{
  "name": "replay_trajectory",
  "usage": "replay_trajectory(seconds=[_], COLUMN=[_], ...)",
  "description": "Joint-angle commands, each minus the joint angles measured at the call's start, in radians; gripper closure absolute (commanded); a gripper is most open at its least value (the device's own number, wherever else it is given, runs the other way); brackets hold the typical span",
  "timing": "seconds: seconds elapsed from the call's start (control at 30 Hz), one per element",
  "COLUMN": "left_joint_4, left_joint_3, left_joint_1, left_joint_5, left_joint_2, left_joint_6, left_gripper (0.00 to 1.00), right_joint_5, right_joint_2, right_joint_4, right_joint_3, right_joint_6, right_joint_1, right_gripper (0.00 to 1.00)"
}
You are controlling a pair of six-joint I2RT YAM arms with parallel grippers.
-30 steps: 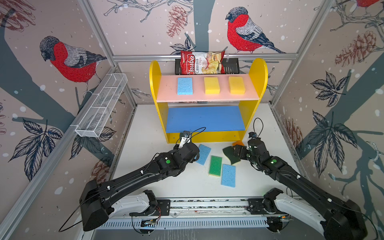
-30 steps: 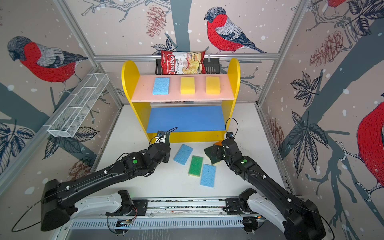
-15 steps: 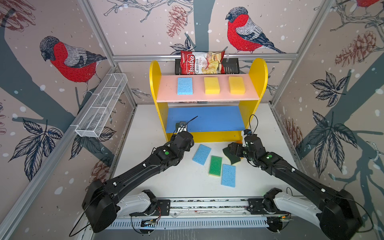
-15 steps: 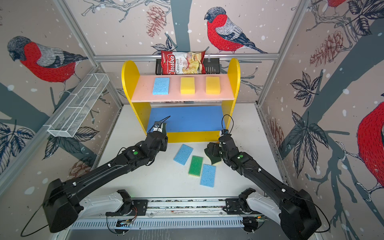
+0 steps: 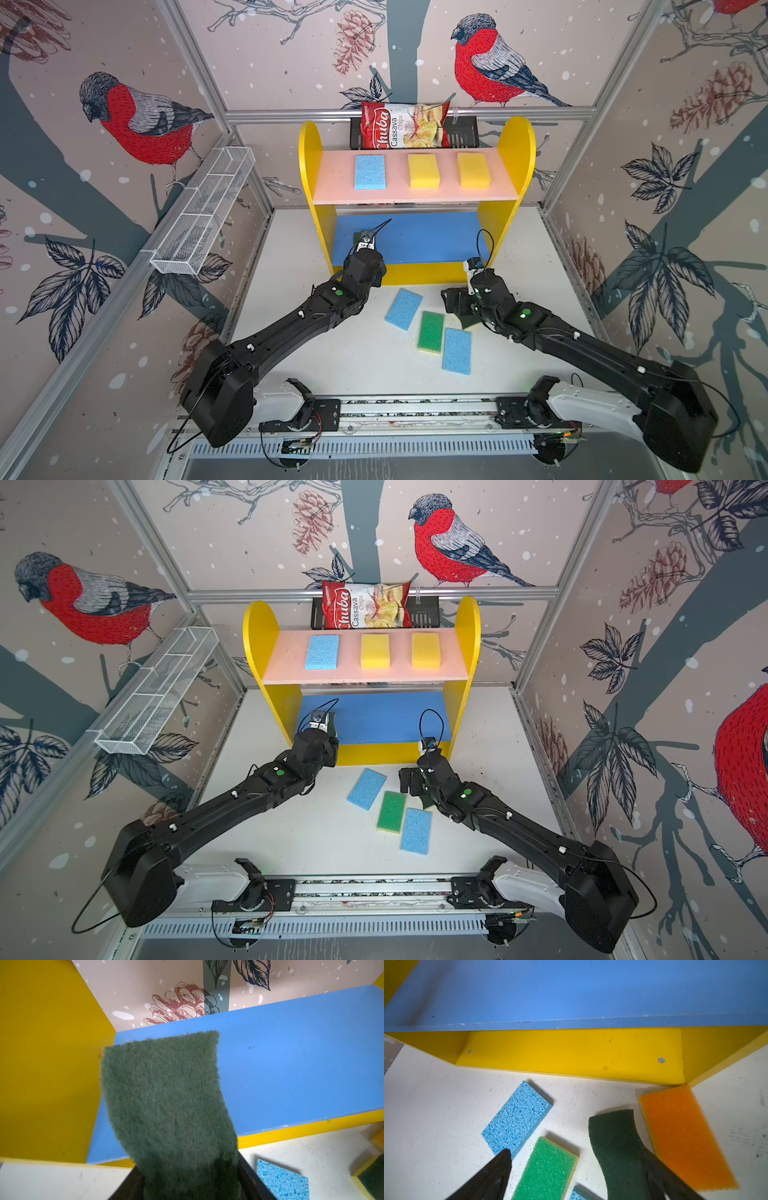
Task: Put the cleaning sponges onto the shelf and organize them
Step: 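Lift the dark green pad and carry it toward the blue lower shelf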
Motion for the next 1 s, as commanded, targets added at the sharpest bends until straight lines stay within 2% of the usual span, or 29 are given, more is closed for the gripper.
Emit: replay_trajectory(seconds=[0.0,0.57,0.97], left_joint_4=[0.088,0.263,0.261], left_joint_3=[0.01,-0.004,0.042], left_joint_1=[0.015,0.042,0.056], left_joint_5=[0.017,0.02,0.05], left_joint_2=[0.014,0.077,0.142], left_joint_6=[0.025,0.033,0.036], left_gripper=[0.44,0.44,0.44], right_joint_5=[0.035,0.043,0.053], right_joint_2=[-0.002,-0.015,-0.045], right_joint_4=[0.004,-0.008,-0.013], right_joint_3=[0.009,0.009,-0.014], right_joint_6=[-0.011,0.0,0.016], right_joint_1=[0.008,0.015,0.018], right_gripper=[0.04,0.04,0.04])
